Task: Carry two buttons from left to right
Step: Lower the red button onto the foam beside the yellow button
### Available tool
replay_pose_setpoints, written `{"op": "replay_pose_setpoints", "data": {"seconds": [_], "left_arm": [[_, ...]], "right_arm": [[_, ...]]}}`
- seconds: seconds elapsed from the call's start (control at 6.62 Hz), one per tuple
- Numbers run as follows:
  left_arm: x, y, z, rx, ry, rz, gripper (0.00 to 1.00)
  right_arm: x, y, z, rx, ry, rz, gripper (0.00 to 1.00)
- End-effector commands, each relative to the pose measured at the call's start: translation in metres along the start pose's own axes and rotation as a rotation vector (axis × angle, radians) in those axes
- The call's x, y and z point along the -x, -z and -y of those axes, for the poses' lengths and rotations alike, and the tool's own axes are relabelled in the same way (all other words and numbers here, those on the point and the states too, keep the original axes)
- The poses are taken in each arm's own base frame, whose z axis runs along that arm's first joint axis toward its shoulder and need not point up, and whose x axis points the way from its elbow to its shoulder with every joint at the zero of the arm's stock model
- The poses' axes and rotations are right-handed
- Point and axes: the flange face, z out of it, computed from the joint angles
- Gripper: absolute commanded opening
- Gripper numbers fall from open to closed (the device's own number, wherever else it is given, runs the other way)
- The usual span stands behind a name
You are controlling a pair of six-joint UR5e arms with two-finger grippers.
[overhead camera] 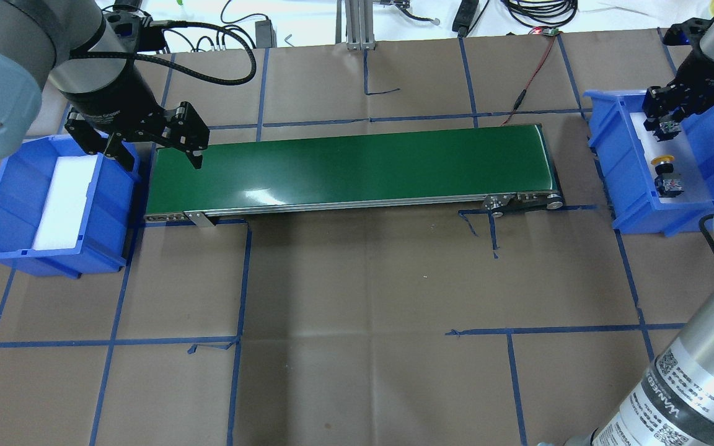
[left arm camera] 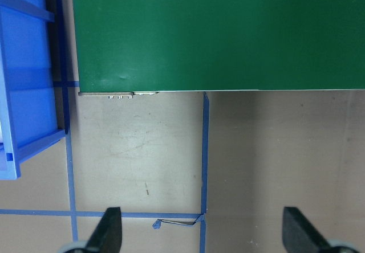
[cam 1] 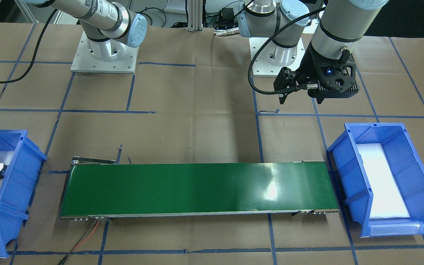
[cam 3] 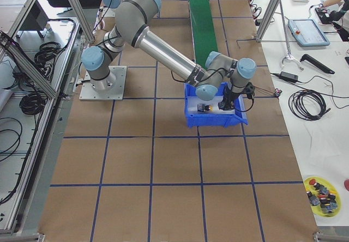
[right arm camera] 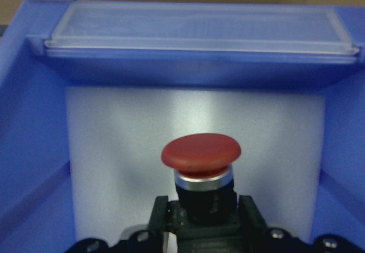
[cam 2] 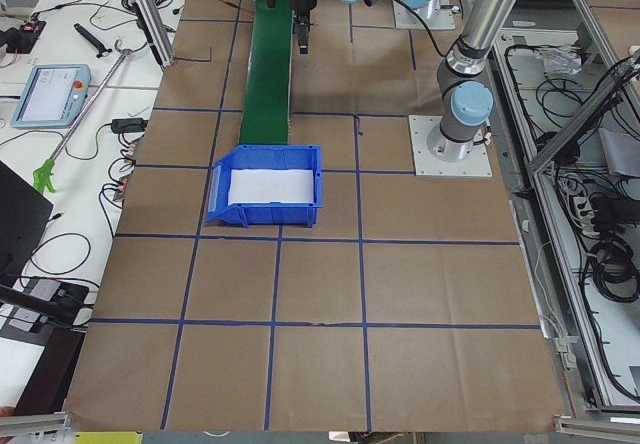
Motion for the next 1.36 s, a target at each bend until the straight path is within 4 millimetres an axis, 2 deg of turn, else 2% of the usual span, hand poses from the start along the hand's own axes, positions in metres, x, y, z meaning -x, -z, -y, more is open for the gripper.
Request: {"op": "replay_pose_setpoints", "data": {"seconds": [0.0, 0.3, 0.45, 0.6, 0.76, 1.06, 1.21], "left_arm": [[0.000, 0.000, 0.000, 0.000, 0.000, 0.000, 1.00], [0.000, 0.001, -0.001, -0.002, -0.001, 0.000, 1.00], [0.000, 0.000, 0.000, 0.000, -0.001, 0.000, 1.00], [0.000, 0.001, -0.001, -0.002, -0.001, 0.000, 1.00], [0.000, 0.000, 0.000, 0.000, -0.001, 0.000, 1.00], [0.000, 0.001, 0.000, -0.001, 0.000, 0.000, 1.00], [0.000, 0.001, -0.001, -0.002, -0.001, 0.000, 1.00]], "right_arm": [[-0.001, -0.012, 0.003, 0.009, 0.000, 0.007, 0.08], [0.000, -0.014, 0.003, 0.012, 0.002, 0.008, 0.11], [0.000, -0.015, 0.003, 0.013, 0.003, 0.010, 0.20], [0.000, -0.015, 0.003, 0.014, 0.005, 0.012, 0.55], [0.001, -0.014, 0.004, 0.012, 0.006, 0.011, 0.71], [0.015, -0.003, 0.008, -0.002, 0.023, -0.002, 0.78], [0.017, 0.008, 0.007, -0.014, 0.023, -0.008, 0.77]]}}
